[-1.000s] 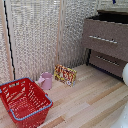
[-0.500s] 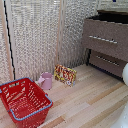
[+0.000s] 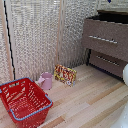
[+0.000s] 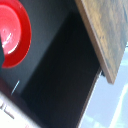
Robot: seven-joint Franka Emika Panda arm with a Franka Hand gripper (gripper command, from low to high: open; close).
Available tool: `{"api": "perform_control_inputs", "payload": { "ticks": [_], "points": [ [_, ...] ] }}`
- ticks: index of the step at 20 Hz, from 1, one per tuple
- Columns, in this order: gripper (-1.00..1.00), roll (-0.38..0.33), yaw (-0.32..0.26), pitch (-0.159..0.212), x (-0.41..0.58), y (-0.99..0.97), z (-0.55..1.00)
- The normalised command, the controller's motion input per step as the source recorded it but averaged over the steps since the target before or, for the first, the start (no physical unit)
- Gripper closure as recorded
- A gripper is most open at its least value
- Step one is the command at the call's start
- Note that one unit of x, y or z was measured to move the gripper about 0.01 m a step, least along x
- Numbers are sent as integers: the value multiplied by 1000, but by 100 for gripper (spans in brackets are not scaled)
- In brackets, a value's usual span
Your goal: Transport the gripper mindfully toward the orange-red bowl and clasp it to elevate with ease. Ensure your robot's arm aligns efficiently with the top drawer's opening. Carefully slide the orange-red bowl into the designated spot with precision. After confirmation, withdraw the gripper gently. Close the drawer smoothly by transitioning the gripper to its handle.
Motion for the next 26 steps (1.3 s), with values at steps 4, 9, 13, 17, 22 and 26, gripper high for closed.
{"api": "perform_control_inputs", "payload": {
  "ticks": [4, 9, 13, 17, 22, 26],
  "points": [
    [-100, -322, 36, 112, 0, 529, -306],
    [-100, -336, 57, 120, -61, 421, -355],
    [-100, -332, 84, 133, -102, 314, -329],
    [-100, -334, 102, 136, -121, 245, -307],
    [-100, -325, 111, 120, -82, 238, -363],
    [-100, -306, 133, 65, 0, 229, -519]
  ]
}}
